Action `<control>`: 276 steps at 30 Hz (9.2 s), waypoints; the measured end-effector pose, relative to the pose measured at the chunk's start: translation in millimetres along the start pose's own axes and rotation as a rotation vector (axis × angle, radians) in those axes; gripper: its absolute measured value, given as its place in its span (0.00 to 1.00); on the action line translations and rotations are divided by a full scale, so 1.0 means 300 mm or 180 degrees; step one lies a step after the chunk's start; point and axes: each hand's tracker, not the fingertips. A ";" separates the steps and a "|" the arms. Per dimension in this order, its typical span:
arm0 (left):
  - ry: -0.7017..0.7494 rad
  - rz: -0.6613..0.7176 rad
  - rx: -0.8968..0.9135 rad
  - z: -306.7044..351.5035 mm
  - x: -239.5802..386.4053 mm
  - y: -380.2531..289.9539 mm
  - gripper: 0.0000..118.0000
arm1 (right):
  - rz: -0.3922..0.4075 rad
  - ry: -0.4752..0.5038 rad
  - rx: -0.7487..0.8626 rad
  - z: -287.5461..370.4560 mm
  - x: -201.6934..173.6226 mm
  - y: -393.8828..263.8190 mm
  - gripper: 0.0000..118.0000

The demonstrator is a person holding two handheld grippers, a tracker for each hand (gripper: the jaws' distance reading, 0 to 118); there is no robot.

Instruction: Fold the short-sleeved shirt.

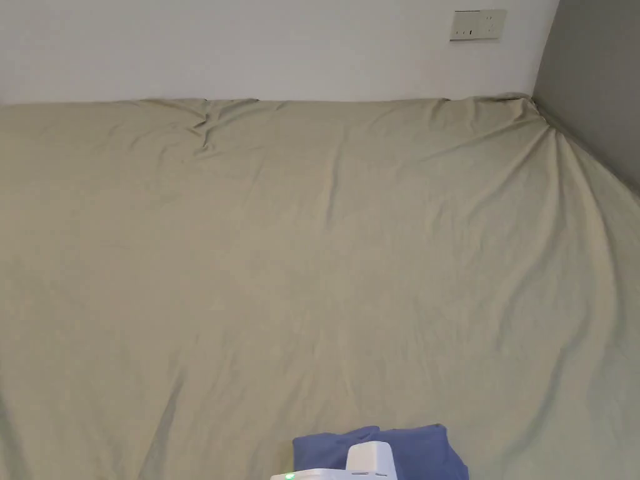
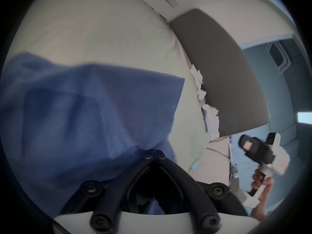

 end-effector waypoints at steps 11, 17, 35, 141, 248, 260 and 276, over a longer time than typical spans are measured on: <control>-0.0321 -0.0175 0.0232 0.236 0.052 -0.115 0.00 | 0.0117 0.0412 -0.0340 -0.181 -0.141 -0.040 0.00; -0.0026 0.0272 0.0908 0.592 -0.088 -0.135 0.00 | 0.0661 0.0628 -0.0813 -0.424 -0.436 -0.027 0.00; 0.0053 0.0601 0.0753 0.546 -0.244 -0.136 0.54 | 0.1399 0.0110 -0.1327 -0.629 -0.492 -0.063 0.01; 0.2319 -0.1369 0.3810 1.602 0.655 -0.295 0.00 | 0.1009 0.0249 0.2884 0.779 -0.665 0.233 0.00; 0.2556 -0.1625 0.3962 1.584 0.723 -0.270 1.00 | 0.1219 0.0127 0.3167 0.801 -0.708 0.278 1.00; 0.2584 -0.1636 0.3945 1.582 0.729 -0.264 1.00 | 0.1182 0.0124 0.3179 0.799 -0.708 0.287 1.00; 0.2620 -0.1667 0.3905 1.568 0.733 -0.242 1.00 | 0.1169 0.0135 0.3157 0.781 -0.708 0.301 1.00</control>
